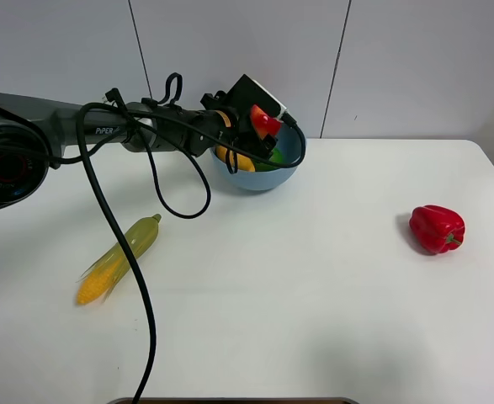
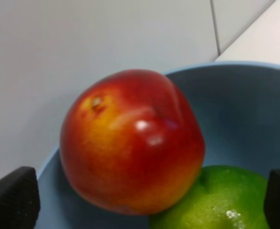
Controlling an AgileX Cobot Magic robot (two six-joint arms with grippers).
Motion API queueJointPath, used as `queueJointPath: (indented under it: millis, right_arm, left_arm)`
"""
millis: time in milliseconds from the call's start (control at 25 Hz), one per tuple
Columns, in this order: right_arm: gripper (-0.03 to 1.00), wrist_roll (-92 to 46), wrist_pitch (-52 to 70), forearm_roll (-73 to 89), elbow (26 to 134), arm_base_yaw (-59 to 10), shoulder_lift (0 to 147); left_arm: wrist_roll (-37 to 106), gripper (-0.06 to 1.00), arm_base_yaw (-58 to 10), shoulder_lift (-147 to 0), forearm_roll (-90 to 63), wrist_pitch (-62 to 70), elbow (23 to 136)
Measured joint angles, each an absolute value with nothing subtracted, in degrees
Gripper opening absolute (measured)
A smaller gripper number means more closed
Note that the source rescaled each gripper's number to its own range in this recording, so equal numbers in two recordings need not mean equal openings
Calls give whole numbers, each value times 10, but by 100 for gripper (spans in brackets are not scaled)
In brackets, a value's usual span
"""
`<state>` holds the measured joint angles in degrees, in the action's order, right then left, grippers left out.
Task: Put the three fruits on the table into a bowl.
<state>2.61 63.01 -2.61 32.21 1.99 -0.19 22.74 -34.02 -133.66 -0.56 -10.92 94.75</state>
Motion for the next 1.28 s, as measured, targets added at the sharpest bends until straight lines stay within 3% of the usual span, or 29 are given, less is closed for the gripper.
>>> queueJointPath:
  millis: [320,680,1080,1280]
  right_arm:
    - [100,26,630,-26,322,20,-2]
    - [100,26,630,-26,322,20,-2]
    - [100,26,630,-26,322,20,-2]
    - [100,26,630,-26,322,20,-2]
  left_arm:
    - [235,100,-340,-1298,0,-44,947]
    - [247,100,-327,-1145,23,167,947]
    - [244,100,-225,-1009,26,454,947]
    - [216,100,-173,-940,29,529,947]
